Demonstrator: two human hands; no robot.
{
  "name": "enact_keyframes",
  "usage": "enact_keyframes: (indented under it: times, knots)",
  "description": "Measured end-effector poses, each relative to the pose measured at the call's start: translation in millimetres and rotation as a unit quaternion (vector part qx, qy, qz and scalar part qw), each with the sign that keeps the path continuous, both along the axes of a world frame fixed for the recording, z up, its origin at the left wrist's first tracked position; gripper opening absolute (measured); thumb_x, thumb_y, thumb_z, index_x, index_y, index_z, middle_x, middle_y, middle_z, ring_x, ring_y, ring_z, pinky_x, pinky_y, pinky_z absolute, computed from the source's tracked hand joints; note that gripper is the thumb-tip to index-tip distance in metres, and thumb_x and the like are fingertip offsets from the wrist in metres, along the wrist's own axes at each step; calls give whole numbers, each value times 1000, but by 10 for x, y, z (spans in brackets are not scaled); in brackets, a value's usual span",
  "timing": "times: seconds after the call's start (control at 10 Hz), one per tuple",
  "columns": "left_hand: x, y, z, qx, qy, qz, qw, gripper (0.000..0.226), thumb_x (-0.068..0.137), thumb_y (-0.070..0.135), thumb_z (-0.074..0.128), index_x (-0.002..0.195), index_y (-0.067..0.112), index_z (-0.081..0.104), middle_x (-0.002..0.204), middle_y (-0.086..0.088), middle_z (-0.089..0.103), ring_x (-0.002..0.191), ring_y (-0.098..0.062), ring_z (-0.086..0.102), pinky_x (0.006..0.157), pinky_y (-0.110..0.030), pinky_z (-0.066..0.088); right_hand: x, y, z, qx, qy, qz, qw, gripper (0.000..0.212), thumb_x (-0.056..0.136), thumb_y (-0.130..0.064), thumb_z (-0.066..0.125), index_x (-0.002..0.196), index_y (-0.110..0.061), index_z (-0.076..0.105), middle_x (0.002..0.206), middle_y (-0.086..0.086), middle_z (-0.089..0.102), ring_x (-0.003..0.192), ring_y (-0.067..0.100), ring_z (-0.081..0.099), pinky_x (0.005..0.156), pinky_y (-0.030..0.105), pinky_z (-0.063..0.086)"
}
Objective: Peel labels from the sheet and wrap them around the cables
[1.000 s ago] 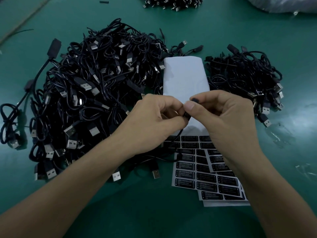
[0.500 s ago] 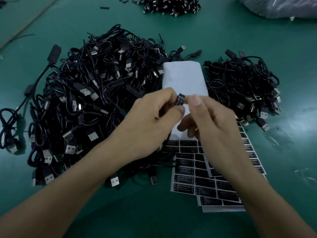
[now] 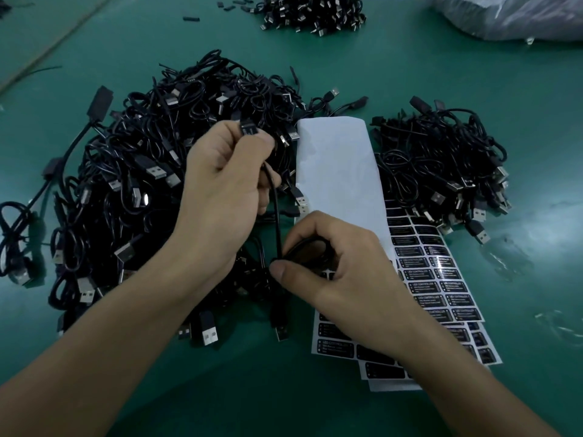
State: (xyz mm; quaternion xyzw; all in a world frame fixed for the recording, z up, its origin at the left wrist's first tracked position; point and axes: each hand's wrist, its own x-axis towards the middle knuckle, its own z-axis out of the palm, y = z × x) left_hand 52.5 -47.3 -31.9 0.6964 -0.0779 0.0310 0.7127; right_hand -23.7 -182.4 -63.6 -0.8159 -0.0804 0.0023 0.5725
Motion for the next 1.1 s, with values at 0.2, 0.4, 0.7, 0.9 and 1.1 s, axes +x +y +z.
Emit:
enact_keyframes:
  times: [0.2,0.4,0.7,0.9,1.1]
  knots:
    - [19,44,31,-29,38,44,998,41,109,34,40,75,16,55,50,6,57,41,-8,45,44,-22,41,27,-75,31,81,8,-11,997,24,79,-21,75,93,-33,60,66,-7,62,55,8,54,53,22,45]
    - [47,56,37,-67,62,45,995,43,110,38,35,88,11,61,61,1,69,48,-11,54,47,-24,46,81,-197,51,122,-32,-116,985,33,82,-20,71,107,-37,58,68,-13,65,56,7,56,54,18,49]
    - [23,20,-28,3,44,5,999,31,106,28,46,81,16,60,64,4,68,55,-9,57,47,-18,44,247,-522,90,-87,-139,-322,932,61,93,-26,71,147,-33,43,75,-14,68,75,-3,65,73,7,48]
    - [35,-6,-119,68,11,-40,997,26,102,16,54,76,15,59,59,5,67,53,-3,56,49,-13,42,486,-936,316,-223,-148,-375,887,72,97,-27,62,158,-24,25,74,-15,62,105,31,60,92,9,22]
    - [6,-38,-161,114,-17,-55,992,20,99,16,59,79,16,63,63,7,70,57,3,61,54,-8,43,561,-1203,394,-294,-139,-394,860,50,94,-22,62,143,-21,51,94,4,67,117,28,54,88,22,24]
